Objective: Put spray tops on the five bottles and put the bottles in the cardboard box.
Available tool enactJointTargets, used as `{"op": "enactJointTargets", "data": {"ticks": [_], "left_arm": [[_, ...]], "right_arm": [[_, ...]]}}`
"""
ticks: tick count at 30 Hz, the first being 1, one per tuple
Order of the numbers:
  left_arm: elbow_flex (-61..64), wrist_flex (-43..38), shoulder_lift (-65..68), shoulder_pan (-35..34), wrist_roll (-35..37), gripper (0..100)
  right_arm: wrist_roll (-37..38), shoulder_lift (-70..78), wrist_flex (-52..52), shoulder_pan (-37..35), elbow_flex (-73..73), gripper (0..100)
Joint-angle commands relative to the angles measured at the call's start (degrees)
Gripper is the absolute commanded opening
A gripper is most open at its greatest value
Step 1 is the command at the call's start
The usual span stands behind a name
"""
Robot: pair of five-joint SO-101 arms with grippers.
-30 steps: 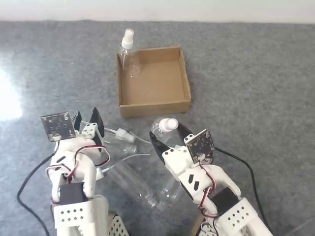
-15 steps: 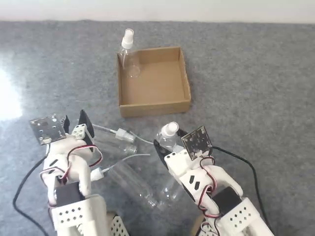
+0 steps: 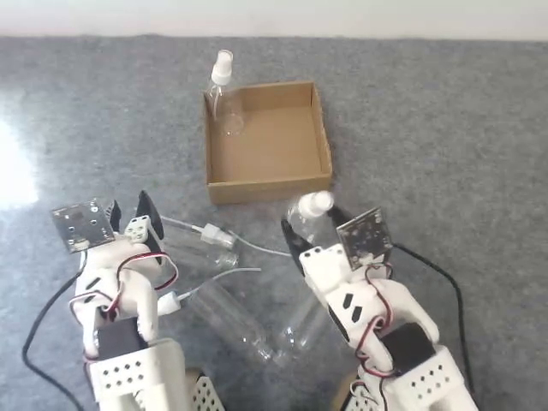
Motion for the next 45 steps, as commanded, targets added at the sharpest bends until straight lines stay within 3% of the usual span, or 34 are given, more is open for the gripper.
{"op": "enactJointTargets", "data": {"ticks": [1, 23, 38, 45], "left_arm": [[-0.4, -1.8, -0.6, 0.0, 0.1, 16], [-0.4, -1.8, -0.6, -0.1, 0.1, 16], [-0.3, -1.8, -0.6, -0.2, 0.1, 16], [0.4, -3.4, -0.6, -0.3, 0.1, 16]], "right_arm": [[1.4, -0.7, 0.2, 0.9, -7.1, 2.8], [4.7, 0.4, -0.3, 0.7, -26.9, 2.8], [4.2, 21.3, -0.5, 0.6, -40.0, 2.8], [4.2, 26.8, -7.0, 0.5, -40.0, 2.8]]}}
